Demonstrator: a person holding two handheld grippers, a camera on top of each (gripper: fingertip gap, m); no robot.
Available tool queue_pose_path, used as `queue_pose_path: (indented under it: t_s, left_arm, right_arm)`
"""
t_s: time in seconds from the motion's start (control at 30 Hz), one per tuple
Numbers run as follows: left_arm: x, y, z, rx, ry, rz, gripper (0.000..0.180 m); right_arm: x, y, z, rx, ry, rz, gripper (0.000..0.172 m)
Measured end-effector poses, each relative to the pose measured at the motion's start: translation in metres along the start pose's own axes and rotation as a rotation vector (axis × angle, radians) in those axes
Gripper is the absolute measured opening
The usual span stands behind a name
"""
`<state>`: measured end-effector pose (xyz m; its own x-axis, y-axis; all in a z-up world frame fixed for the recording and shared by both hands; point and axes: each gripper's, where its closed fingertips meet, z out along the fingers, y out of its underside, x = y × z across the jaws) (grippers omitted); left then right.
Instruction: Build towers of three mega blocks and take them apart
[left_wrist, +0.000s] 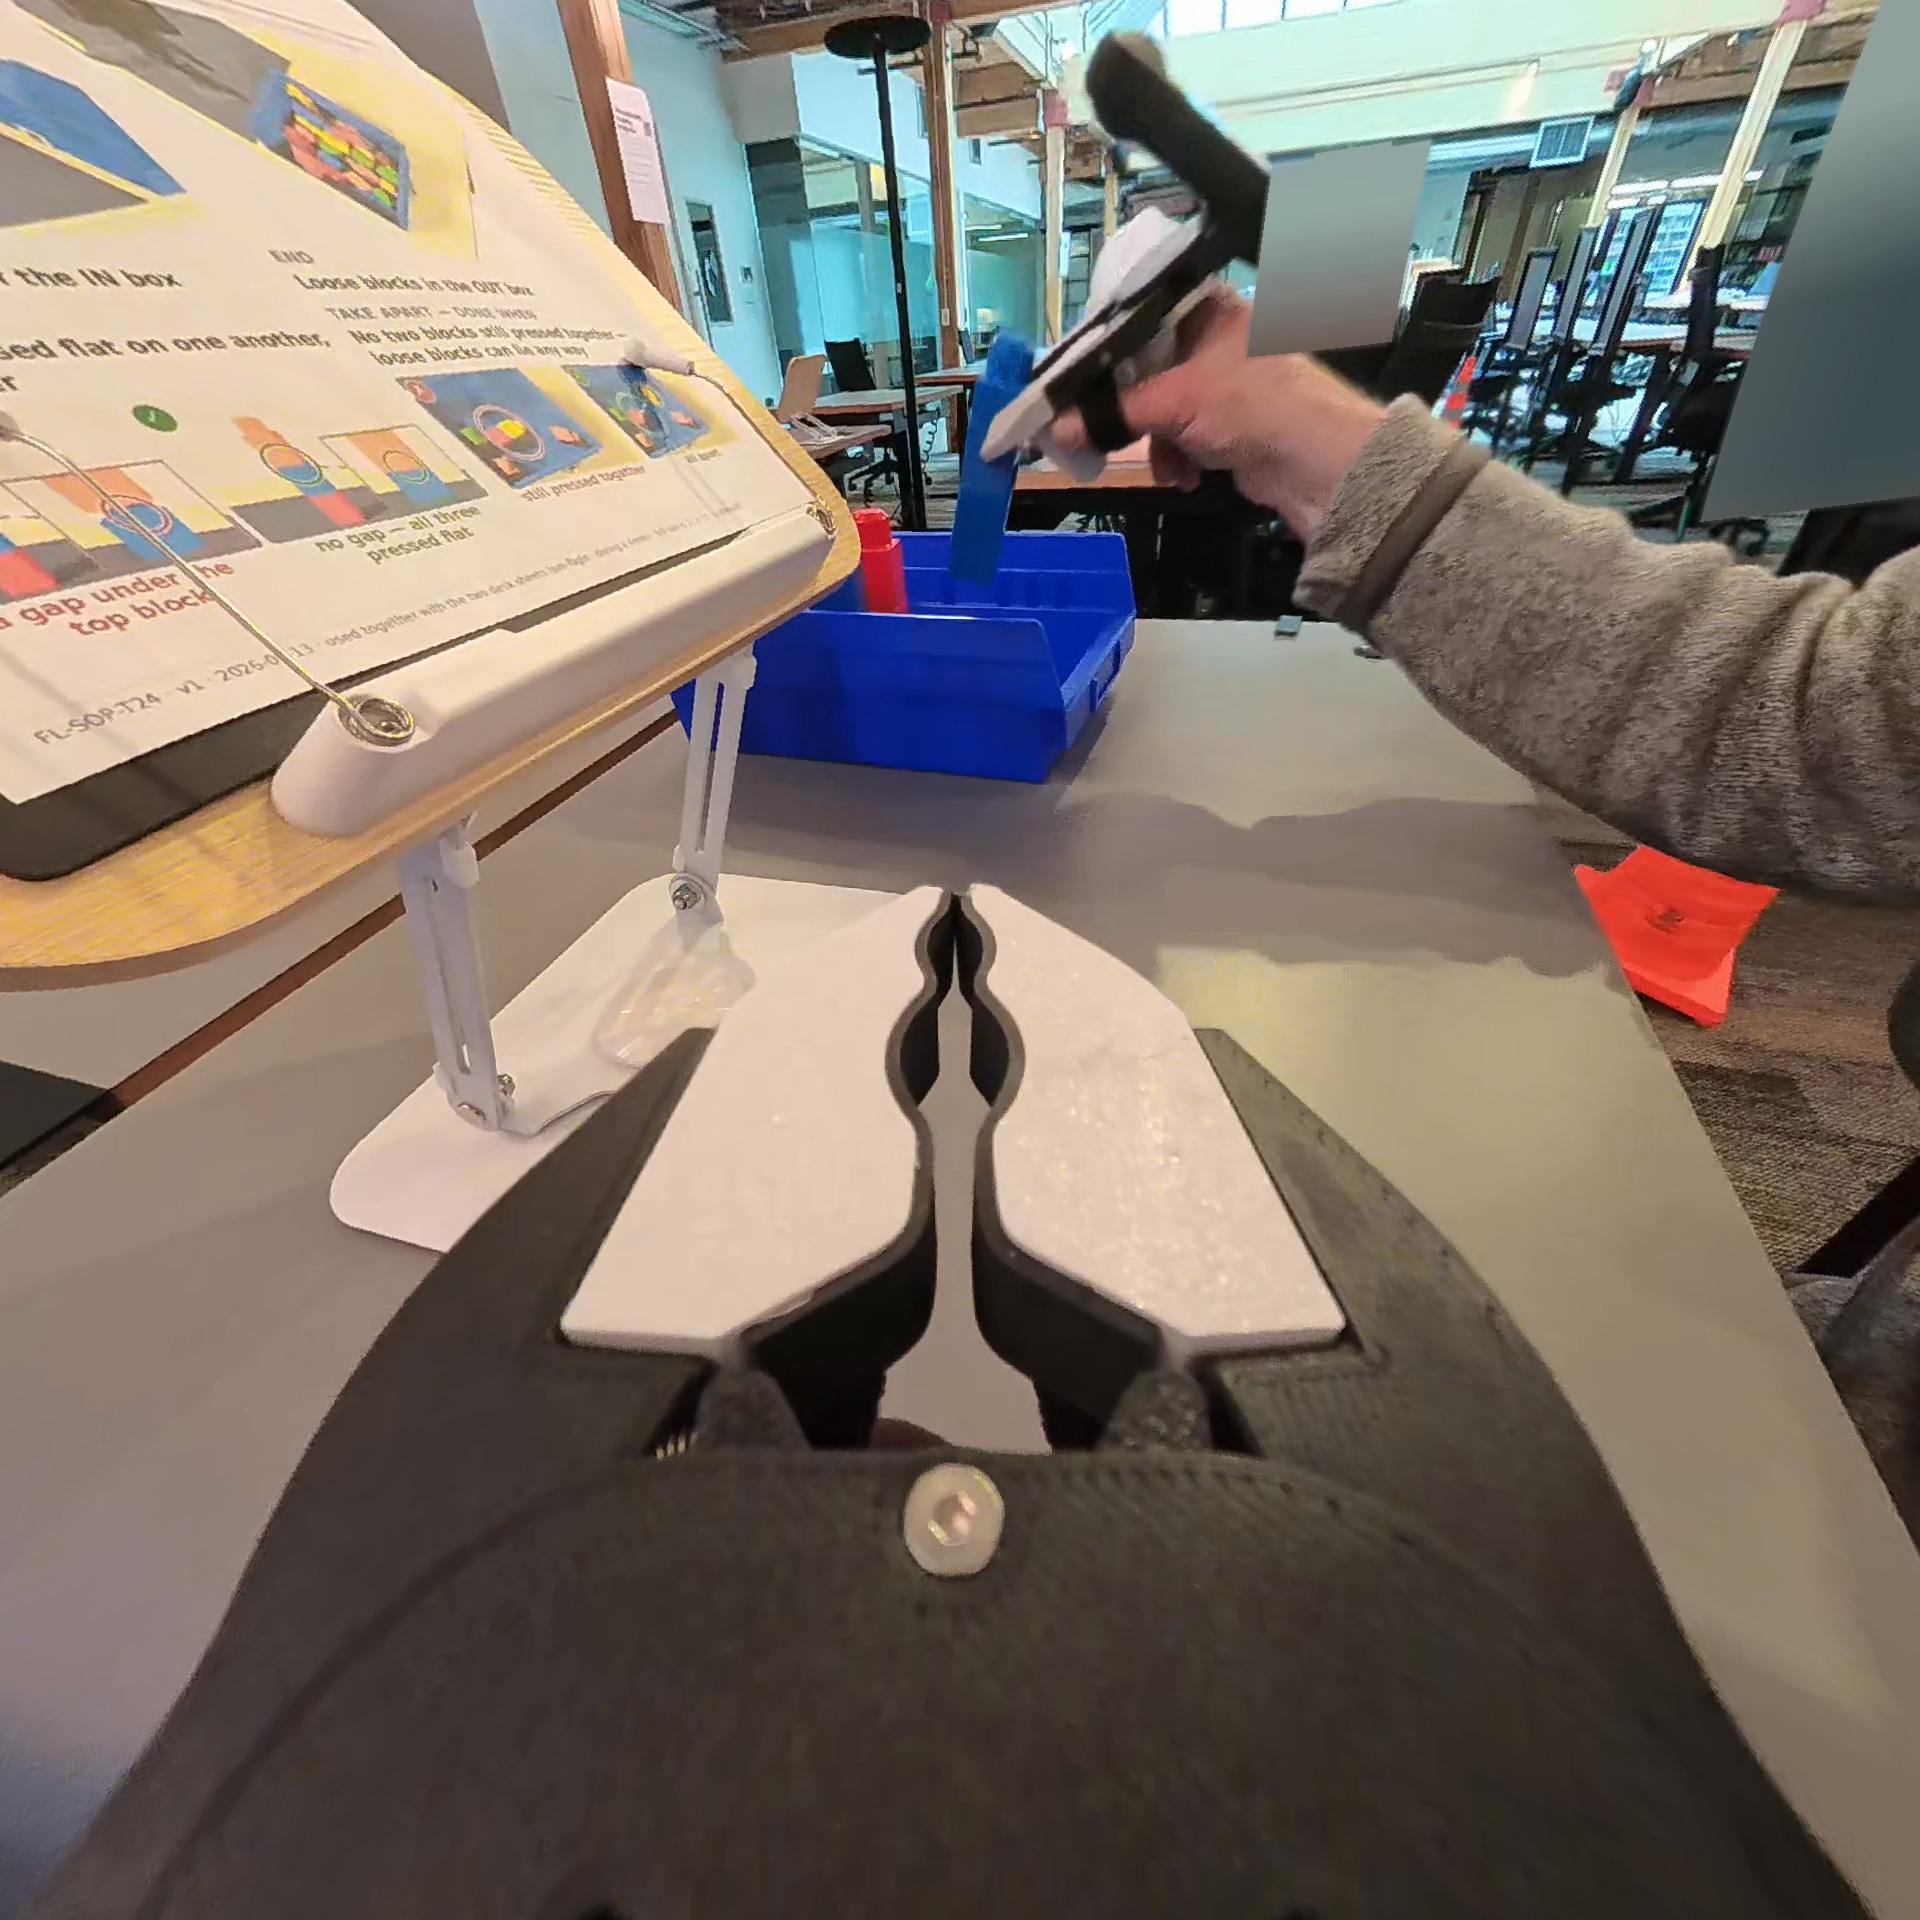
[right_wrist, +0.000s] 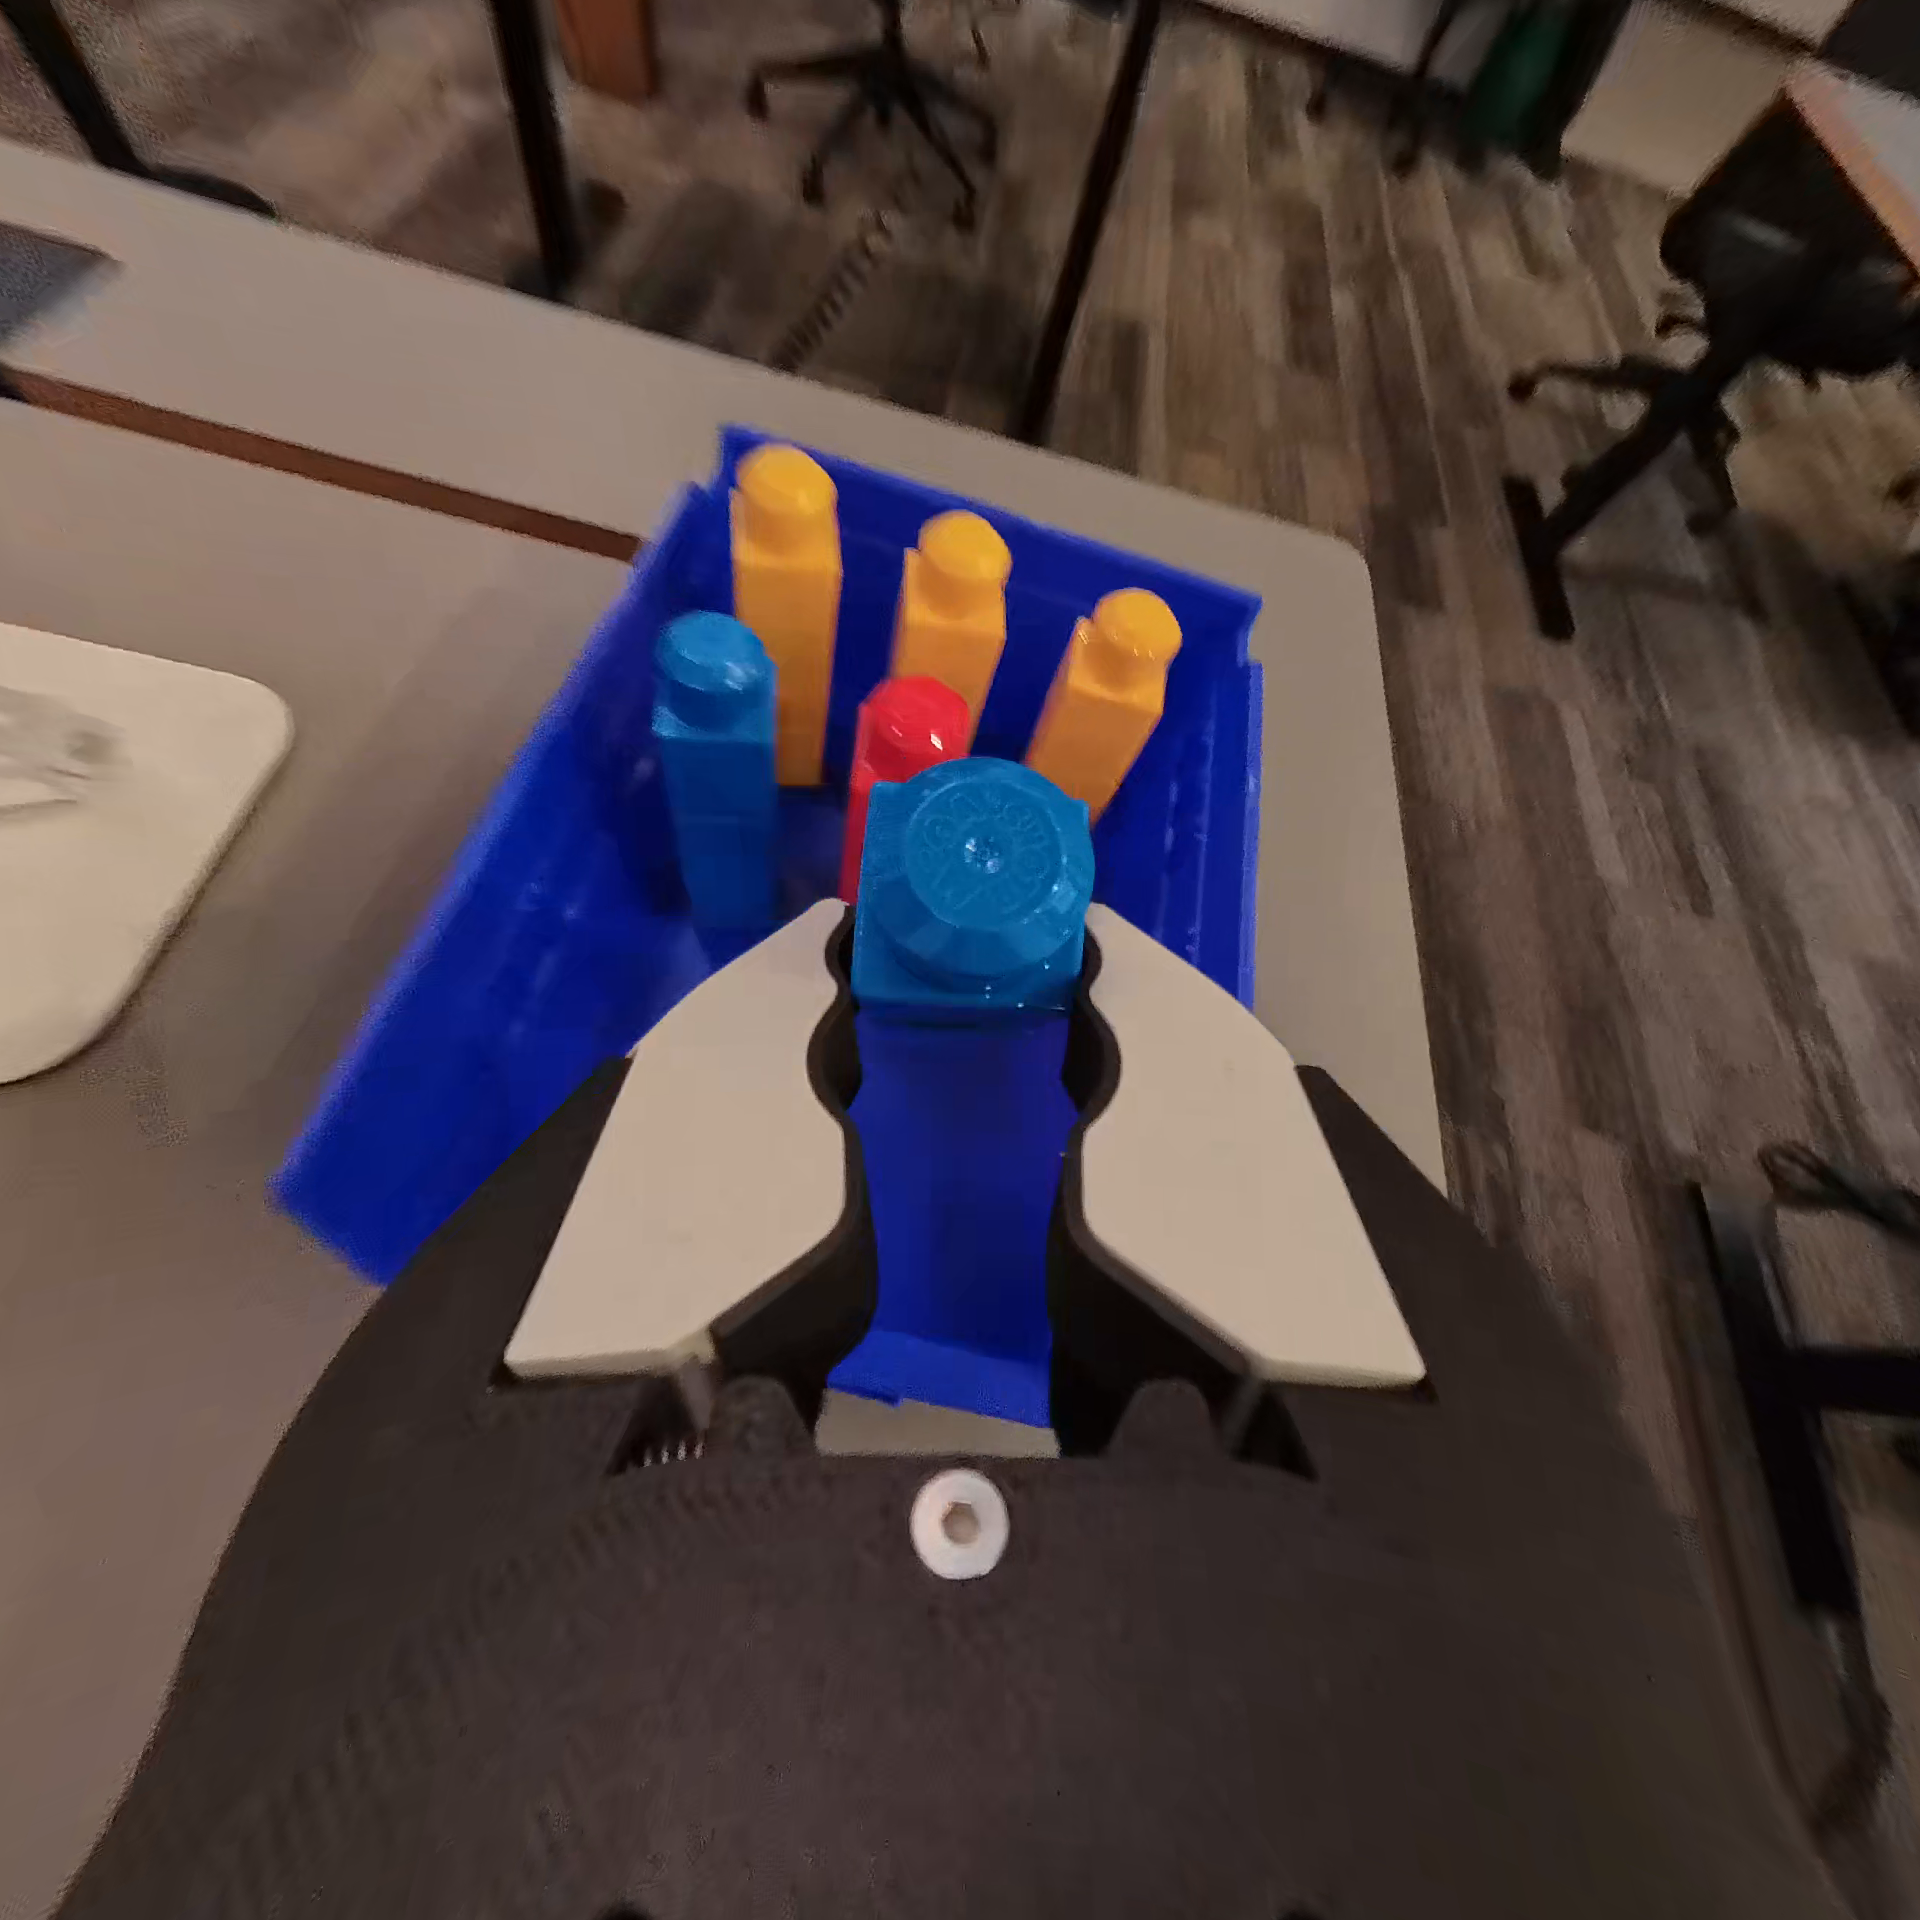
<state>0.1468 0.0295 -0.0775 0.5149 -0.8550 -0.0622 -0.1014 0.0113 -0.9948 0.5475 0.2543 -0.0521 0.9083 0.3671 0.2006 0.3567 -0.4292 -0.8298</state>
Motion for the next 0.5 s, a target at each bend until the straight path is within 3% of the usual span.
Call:
queue_pose_path:
  t_s: [0.27,0.5]
  left_arm:
    - [-0.003,0.003,0.000,-0.011,0.003,-0.031,0.000]
    - [-0.001,0.004,0.002,-0.015,0.018,-0.043,0.000]
  right_arm:
    - [0.017,0.040,0.069,-0.199,0.039,0.028,0.038]
    - [0.020,0.051,0.098,-0.264,0.055,0.071,0.038]
